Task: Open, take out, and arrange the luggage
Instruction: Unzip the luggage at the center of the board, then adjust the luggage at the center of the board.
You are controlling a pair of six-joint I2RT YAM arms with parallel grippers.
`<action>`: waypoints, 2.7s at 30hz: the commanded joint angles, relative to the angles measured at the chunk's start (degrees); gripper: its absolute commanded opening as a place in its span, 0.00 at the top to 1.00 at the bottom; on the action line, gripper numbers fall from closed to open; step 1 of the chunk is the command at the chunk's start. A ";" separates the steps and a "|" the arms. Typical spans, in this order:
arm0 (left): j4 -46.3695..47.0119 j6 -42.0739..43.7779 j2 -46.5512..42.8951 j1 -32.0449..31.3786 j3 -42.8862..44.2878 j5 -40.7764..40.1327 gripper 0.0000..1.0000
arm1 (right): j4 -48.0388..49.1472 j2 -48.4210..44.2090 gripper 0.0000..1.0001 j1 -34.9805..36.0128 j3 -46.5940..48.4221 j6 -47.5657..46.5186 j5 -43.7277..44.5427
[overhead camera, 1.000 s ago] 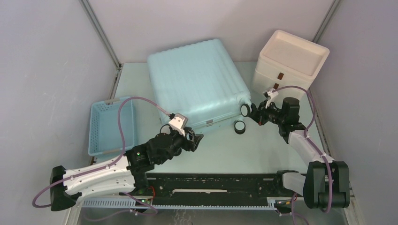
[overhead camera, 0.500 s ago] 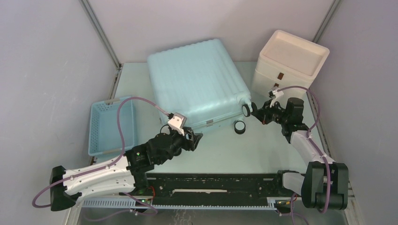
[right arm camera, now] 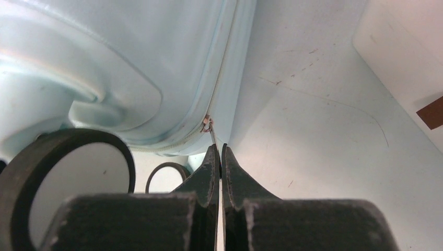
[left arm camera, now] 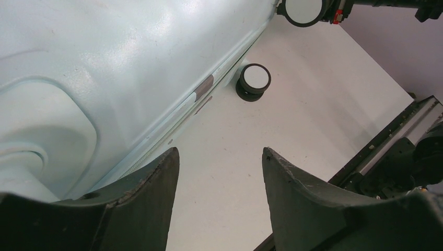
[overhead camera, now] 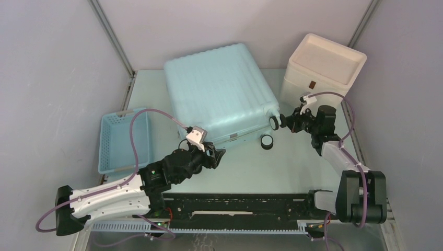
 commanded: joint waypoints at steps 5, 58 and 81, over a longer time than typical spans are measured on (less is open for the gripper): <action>-0.13 1.71 -1.63 1.45 -0.61 -4.53 0.35 | 7.77 6.31 1.00 -0.69 6.61 2.82 9.33; -15.09 0.72 -5.06 44.38 21.24 24.73 0.11 | -26.04 -5.06 0.00 -7.62 35.34 -1.36 -26.55; -9.11 -4.56 -3.79 51.69 8.91 24.77 0.04 | -26.83 5.07 0.00 -0.14 34.57 4.79 -6.95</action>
